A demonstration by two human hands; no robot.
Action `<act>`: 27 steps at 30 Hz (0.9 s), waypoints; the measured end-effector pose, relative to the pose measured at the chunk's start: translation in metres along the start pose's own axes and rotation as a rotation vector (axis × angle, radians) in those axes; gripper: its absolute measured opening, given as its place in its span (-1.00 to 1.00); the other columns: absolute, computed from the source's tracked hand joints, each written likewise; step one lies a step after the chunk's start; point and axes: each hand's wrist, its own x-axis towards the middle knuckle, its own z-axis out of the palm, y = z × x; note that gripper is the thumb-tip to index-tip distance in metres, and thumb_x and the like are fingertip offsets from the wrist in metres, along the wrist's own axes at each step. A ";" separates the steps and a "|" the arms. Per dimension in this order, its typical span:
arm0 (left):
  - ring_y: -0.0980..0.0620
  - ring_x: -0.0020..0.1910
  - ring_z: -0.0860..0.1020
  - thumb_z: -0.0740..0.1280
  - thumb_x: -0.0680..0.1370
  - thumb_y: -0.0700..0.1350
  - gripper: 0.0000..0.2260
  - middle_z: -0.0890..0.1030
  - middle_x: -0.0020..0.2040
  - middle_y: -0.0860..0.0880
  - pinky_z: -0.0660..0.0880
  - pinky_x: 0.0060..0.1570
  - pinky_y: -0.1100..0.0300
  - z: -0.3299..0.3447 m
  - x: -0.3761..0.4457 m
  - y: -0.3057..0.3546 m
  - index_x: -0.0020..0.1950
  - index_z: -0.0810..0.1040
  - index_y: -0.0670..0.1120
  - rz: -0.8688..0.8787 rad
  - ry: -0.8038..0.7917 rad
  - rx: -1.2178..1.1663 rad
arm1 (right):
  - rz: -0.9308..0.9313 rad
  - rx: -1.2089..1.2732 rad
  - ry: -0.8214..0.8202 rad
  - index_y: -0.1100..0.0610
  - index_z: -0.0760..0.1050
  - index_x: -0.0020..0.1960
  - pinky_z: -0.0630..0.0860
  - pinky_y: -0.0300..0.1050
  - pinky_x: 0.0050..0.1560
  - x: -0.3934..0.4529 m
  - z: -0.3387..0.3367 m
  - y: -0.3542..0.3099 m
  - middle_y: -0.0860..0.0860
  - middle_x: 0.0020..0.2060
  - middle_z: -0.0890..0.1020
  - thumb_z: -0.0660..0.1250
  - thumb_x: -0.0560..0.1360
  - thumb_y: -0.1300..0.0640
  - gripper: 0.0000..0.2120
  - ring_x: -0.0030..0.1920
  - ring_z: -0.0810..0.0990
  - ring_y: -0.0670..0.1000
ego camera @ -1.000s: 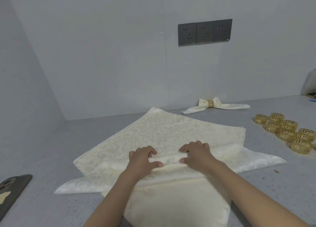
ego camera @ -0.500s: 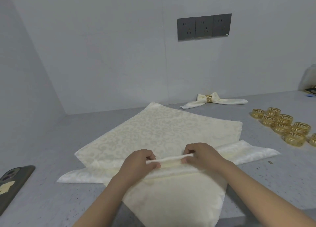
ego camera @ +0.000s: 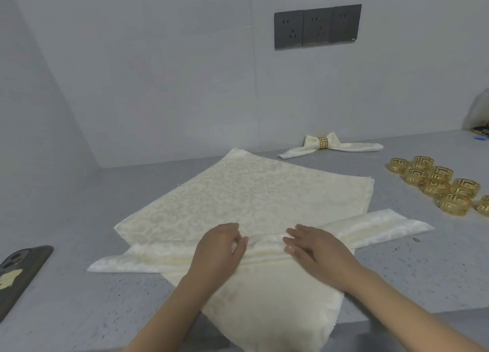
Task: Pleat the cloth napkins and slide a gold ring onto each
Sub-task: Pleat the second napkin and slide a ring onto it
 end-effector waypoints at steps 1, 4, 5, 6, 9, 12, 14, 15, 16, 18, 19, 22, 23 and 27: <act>0.07 0.32 0.42 0.19 0.61 0.02 -0.75 0.54 0.25 0.04 0.26 0.22 0.32 0.001 0.003 0.005 0.12 0.58 -0.06 -0.005 -0.004 -0.004 | -0.004 -0.025 -0.009 -0.06 0.44 0.36 0.09 -0.32 0.38 -0.001 0.000 -0.001 -0.12 0.41 0.36 0.01 0.60 -0.20 -0.55 0.47 0.19 -0.13; 0.10 0.53 0.03 -0.02 0.66 0.07 -0.56 0.13 0.55 0.03 -0.10 0.49 0.17 0.011 0.007 0.014 0.54 0.16 0.02 0.001 -0.181 0.083 | -0.010 -0.112 -0.001 -0.08 0.50 0.30 0.17 -0.24 0.39 -0.001 0.001 -0.002 -0.11 0.36 0.43 -0.16 0.50 -0.35 -0.34 0.43 0.29 -0.09; 0.10 0.54 -0.07 -0.09 0.66 0.09 -0.54 0.02 0.57 0.03 -0.18 0.50 0.10 0.014 0.006 0.016 0.56 0.05 0.04 0.005 -0.264 0.141 | -0.025 -0.135 0.043 -0.07 0.58 0.21 0.25 -0.19 0.35 0.000 0.002 -0.002 -0.10 0.29 0.52 -0.13 0.50 -0.31 -0.37 0.37 0.39 -0.07; 0.10 0.54 -0.12 -0.15 0.65 0.12 -0.52 -0.05 0.58 0.03 -0.23 0.49 0.05 0.017 0.003 0.016 0.57 -0.03 0.06 0.004 -0.334 0.192 | -0.044 -0.146 0.107 -0.04 0.66 0.06 0.34 -0.15 0.27 0.003 0.004 -0.003 -0.08 0.16 0.62 -0.07 0.51 -0.25 -0.43 0.26 0.51 -0.04; 0.09 0.54 -0.17 -0.39 0.47 0.24 -0.34 -0.12 0.58 0.04 -0.28 0.48 -0.01 0.022 -0.008 0.015 0.56 -0.12 0.09 0.022 -0.390 0.274 | -0.054 -0.134 0.298 0.08 0.57 -0.32 0.47 -0.09 -0.04 0.014 0.005 -0.015 -0.08 -0.28 0.63 0.08 0.53 -0.09 -0.57 -0.15 0.57 0.00; 0.10 0.53 -0.20 -0.40 0.48 0.24 -0.35 -0.14 0.57 0.05 -0.30 0.47 -0.02 0.022 -0.012 0.015 0.56 -0.16 0.10 0.028 -0.393 0.303 | -0.011 -0.060 0.250 0.09 0.57 0.12 0.36 -0.13 0.17 0.027 0.008 -0.033 -0.02 0.09 0.61 0.07 0.59 0.01 -0.67 0.18 0.52 0.04; 0.11 0.53 -0.22 -0.24 0.62 0.17 -0.49 -0.17 0.57 0.06 -0.30 0.47 -0.02 0.020 -0.013 0.017 0.56 -0.17 0.08 0.011 -0.425 0.295 | 0.054 -0.038 0.067 0.07 0.24 0.48 0.08 -0.16 0.42 0.031 0.016 -0.039 0.00 0.46 0.30 -0.02 0.65 0.02 -0.57 0.48 0.19 0.00; 0.12 0.52 -0.23 -0.19 0.65 0.13 -0.52 -0.18 0.57 0.06 -0.30 0.47 -0.02 0.019 -0.014 0.018 0.56 -0.18 0.08 0.007 -0.434 0.279 | 0.080 -0.071 -0.021 0.06 0.09 0.54 -0.05 -0.17 0.46 0.030 0.021 -0.039 -0.01 0.52 0.15 -0.07 0.66 0.00 -0.54 0.52 0.05 -0.02; 0.13 0.52 -0.23 -0.16 0.66 0.11 -0.52 -0.19 0.57 0.07 -0.30 0.47 -0.01 0.017 -0.015 0.018 0.56 -0.19 0.08 0.006 -0.443 0.264 | 0.095 -0.115 -0.077 0.05 0.00 0.55 -0.14 -0.17 0.47 0.028 0.027 -0.038 -0.01 0.54 0.06 -0.11 0.66 -0.03 -0.52 0.54 -0.05 -0.04; 0.16 0.52 -0.23 -0.16 0.66 0.10 -0.52 -0.18 0.56 0.08 -0.31 0.48 0.00 0.016 -0.018 0.018 0.56 -0.18 0.08 -0.002 -0.451 0.219 | 0.106 -0.185 -0.123 0.05 -0.09 0.56 -0.25 -0.16 0.46 0.024 0.032 -0.037 -0.02 0.55 -0.05 -0.17 0.65 -0.06 -0.50 0.54 -0.14 -0.05; 0.16 0.52 -0.22 -0.17 0.66 0.10 -0.52 -0.17 0.57 0.08 -0.30 0.48 0.02 0.015 -0.018 0.017 0.56 -0.17 0.07 -0.023 -0.443 0.194 | 0.106 -0.199 -0.135 0.05 -0.11 0.56 -0.27 -0.15 0.46 0.023 0.032 -0.037 -0.02 0.55 -0.08 -0.18 0.65 -0.06 -0.49 0.53 -0.17 -0.05; 0.12 0.53 -0.18 -0.19 0.66 0.07 -0.53 -0.13 0.57 0.05 -0.28 0.48 0.02 0.010 -0.019 0.007 0.57 -0.15 0.03 -0.166 -0.374 0.215 | 0.116 -0.231 -0.160 0.07 -0.16 0.56 -0.29 -0.13 0.47 0.023 0.031 -0.037 0.00 0.55 -0.12 -0.20 0.65 -0.05 -0.48 0.53 -0.20 -0.04; 0.09 0.53 -0.19 -0.19 0.66 0.06 -0.53 -0.15 0.57 0.03 -0.28 0.48 0.00 0.009 -0.018 0.004 0.57 -0.16 0.02 -0.208 -0.365 0.248 | 0.123 -0.235 -0.166 0.08 -0.17 0.56 -0.30 -0.12 0.48 0.023 0.032 -0.038 0.01 0.55 -0.13 -0.21 0.65 -0.06 -0.48 0.53 -0.21 -0.03; 0.05 0.53 -0.23 -0.18 0.66 0.05 -0.52 -0.21 0.56 0.00 -0.30 0.46 -0.05 0.008 -0.015 0.001 0.56 -0.23 0.01 -0.259 -0.428 0.270 | 0.045 -0.239 -0.096 0.10 -0.02 0.55 -0.19 -0.10 0.46 0.025 0.032 -0.039 0.05 0.55 -0.04 -0.35 0.50 -0.14 -0.32 0.53 -0.11 0.03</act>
